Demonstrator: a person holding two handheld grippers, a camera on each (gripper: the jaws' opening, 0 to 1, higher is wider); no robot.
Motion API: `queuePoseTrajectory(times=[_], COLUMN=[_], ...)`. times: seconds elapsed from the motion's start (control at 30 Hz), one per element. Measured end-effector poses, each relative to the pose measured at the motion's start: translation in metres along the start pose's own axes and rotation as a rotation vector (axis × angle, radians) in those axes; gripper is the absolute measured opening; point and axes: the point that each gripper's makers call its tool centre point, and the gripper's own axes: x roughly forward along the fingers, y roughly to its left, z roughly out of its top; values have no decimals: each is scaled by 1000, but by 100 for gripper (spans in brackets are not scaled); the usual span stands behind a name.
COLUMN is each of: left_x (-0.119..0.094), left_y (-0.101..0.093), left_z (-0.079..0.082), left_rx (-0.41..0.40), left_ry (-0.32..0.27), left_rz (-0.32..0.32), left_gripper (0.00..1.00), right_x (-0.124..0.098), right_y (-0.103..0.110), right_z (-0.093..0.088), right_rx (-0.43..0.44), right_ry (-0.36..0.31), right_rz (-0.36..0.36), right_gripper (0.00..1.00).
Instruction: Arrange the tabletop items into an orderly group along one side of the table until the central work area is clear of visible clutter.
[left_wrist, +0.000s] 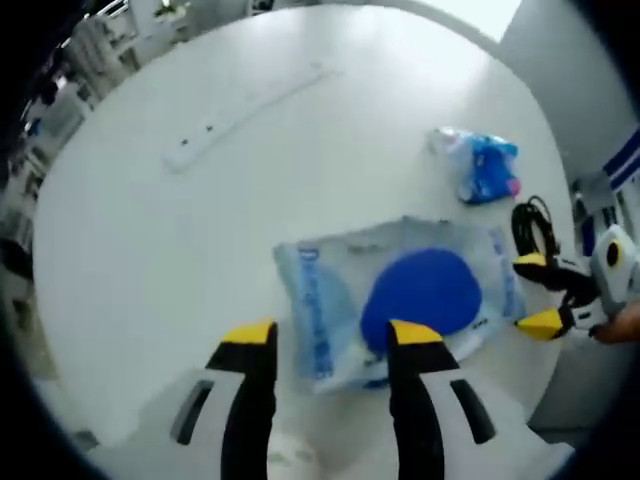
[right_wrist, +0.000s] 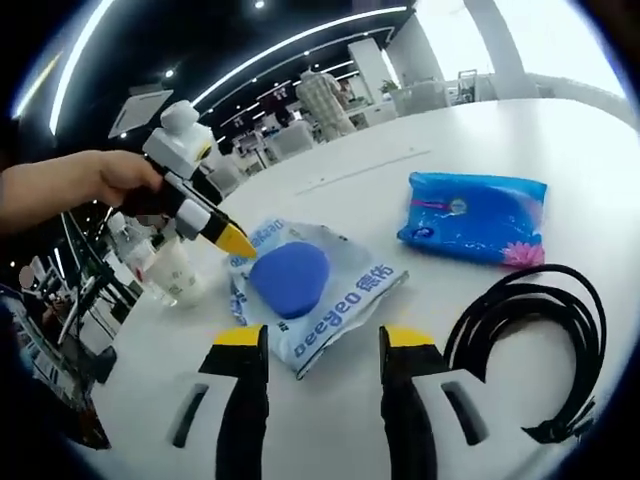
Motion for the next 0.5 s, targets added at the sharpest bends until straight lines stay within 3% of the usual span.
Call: queuePoseTrajectory(times=[0.13, 0.23, 0.33, 0.5], left_x=[5, 8, 7, 9], left_y=[0, -7, -7, -8], left_z=[-4, -7, -7, -8], left_rx=[-13, -3, -14, -43], left_ry=[20, 36, 38, 36], left_rz=[-3, -23, -30, -54], left_gripper=[38, 35, 34, 32], right_x=[4, 9, 15, 19], right_y=[1, -2, -3, -1], right_z=[3, 1, 0, -1], right_rx=[1, -65, -117, -215], right_ry=[-37, -43, -53, -78], right_rz=[1, -16, -20, -34], right_gripper=[40, 37, 27, 25])
